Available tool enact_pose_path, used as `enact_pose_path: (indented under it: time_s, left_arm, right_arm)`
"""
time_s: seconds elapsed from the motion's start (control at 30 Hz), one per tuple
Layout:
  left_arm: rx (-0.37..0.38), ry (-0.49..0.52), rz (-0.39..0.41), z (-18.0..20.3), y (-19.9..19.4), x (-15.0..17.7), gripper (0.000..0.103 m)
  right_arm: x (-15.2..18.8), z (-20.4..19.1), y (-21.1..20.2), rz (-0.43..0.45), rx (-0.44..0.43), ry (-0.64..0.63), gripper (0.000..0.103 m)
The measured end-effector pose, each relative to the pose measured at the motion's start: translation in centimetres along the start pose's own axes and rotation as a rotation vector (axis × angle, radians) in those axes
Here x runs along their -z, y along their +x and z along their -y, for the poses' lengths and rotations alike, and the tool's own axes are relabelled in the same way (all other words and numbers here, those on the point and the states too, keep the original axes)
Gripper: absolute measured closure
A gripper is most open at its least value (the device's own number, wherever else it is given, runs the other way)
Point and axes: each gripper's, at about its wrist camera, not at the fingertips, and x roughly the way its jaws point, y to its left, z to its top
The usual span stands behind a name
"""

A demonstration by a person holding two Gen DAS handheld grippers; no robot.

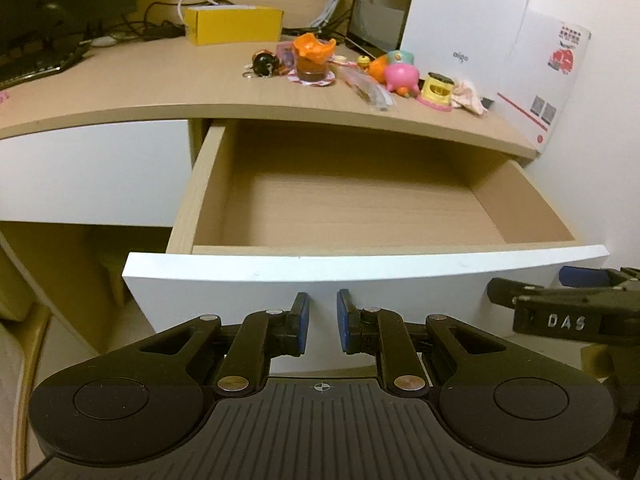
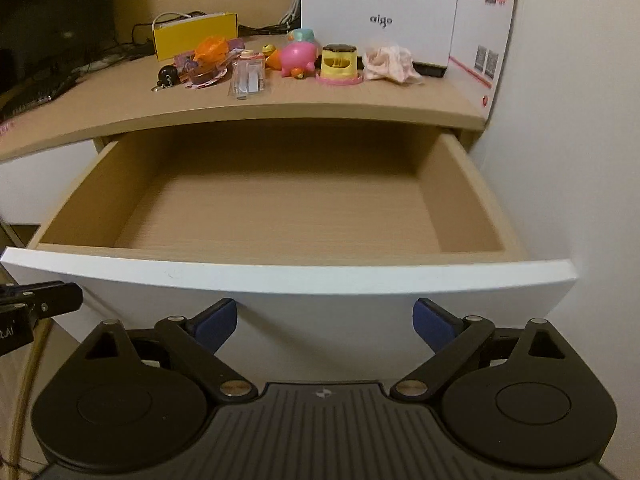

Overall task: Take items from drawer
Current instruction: 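Open both grippers and pull them back from the desk, then push the empty drawer closed with both grippers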

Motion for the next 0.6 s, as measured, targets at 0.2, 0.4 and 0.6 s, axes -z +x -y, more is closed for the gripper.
enact_pose_path:
  time_s: [0.2, 0.4, 0.6]
  left_arm:
    - [0.019, -0.001, 0.013, -1.1, 2.8, -2.6, 0.087]
    - [0.034, -0.002, 0.044, -2.3, 6.3, -5.6, 0.087]
    - [0.031, -0.01, 0.07, -3.6, 9.9, -8.4, 0.087]
  right_arm:
    - [-1.7, -1.0, 2.1, 0.042, 0.034, -0.031, 0.008]
    - [-4.9, -1.6, 5.5, 0.056, 0.067, -0.019, 0.008]
    - [-8.3, -2.2, 9.1, 0.062, 0.103, -0.015, 0.008]
